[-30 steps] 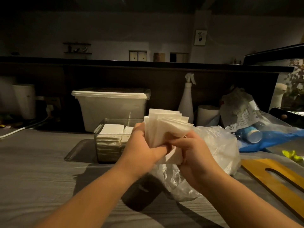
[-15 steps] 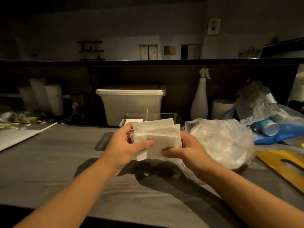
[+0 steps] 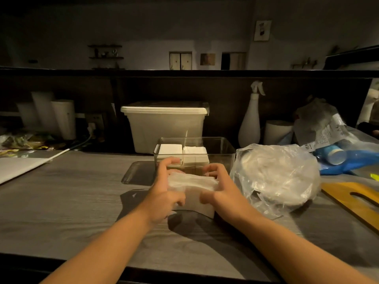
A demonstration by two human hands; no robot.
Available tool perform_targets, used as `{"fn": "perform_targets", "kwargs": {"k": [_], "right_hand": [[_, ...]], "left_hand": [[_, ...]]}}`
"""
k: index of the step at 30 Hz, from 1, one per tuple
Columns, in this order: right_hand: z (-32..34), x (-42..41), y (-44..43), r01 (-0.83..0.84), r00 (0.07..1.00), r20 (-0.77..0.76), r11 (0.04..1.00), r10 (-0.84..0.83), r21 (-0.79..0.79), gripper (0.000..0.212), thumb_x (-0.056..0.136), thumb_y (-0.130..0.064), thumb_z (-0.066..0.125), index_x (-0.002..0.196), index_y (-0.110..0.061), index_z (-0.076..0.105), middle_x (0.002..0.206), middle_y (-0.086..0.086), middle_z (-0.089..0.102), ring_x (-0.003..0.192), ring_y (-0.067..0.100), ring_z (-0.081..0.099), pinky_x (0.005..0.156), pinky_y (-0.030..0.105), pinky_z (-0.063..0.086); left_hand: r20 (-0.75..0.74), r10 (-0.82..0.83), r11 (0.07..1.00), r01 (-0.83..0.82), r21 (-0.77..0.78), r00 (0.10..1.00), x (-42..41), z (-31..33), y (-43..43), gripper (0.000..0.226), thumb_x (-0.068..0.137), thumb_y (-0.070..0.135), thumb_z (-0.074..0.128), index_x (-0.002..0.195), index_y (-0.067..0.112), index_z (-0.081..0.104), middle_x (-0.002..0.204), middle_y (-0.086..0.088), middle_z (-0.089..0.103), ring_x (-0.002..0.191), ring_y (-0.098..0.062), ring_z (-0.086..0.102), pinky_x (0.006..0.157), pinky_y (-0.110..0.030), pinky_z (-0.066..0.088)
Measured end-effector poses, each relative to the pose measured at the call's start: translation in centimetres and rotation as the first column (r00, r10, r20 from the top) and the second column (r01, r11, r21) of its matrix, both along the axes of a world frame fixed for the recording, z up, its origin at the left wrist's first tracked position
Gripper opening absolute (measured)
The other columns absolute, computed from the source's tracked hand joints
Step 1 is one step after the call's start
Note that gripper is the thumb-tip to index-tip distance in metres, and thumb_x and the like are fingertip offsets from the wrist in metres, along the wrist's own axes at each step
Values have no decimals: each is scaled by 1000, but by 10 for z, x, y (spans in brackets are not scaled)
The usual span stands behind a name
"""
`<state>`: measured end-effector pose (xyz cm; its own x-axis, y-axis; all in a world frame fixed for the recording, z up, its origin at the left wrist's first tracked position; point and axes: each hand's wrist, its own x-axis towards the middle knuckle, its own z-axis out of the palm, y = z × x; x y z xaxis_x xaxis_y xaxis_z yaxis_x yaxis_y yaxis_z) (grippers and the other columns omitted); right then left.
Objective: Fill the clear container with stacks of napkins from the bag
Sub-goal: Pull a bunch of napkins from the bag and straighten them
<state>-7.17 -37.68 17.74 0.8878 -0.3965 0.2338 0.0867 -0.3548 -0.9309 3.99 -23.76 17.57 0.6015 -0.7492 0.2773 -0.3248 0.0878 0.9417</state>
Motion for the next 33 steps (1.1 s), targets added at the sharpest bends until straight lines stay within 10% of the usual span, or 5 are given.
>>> {"fn": "perform_targets", "kwargs": {"k": [12,25,33], "right_hand": [[-2,-7,-5,-165,985,-16,975,169,150,87,60,-5,59,135,-42,35,126,-1,45,110,27,55,79,26,58],[-6,-3,-7,82,996,24,995,-83,59,48,82,8,60,113,-29,53,109,0,63,97,17,65,81,41,61],[-3,0,0,-6,1000,27,1000,6,17,68,76,5,59,125,-39,42,116,-3,54,100,21,60,82,31,59]], "left_hand": [[-40,-95,995,94,-21,995,4,-4,-3,89,69,-15,58,135,39,31,120,-14,52,104,-31,58,67,-24,55],[15,71,997,-71,-28,997,1,-5,-9,75,80,-24,48,122,39,44,104,-15,55,74,-10,58,52,-16,46],[-26,9,996,-11,-93,1000,-5,-8,-11,85,72,-20,59,127,39,34,118,-10,49,101,-27,58,65,-19,54]]}}
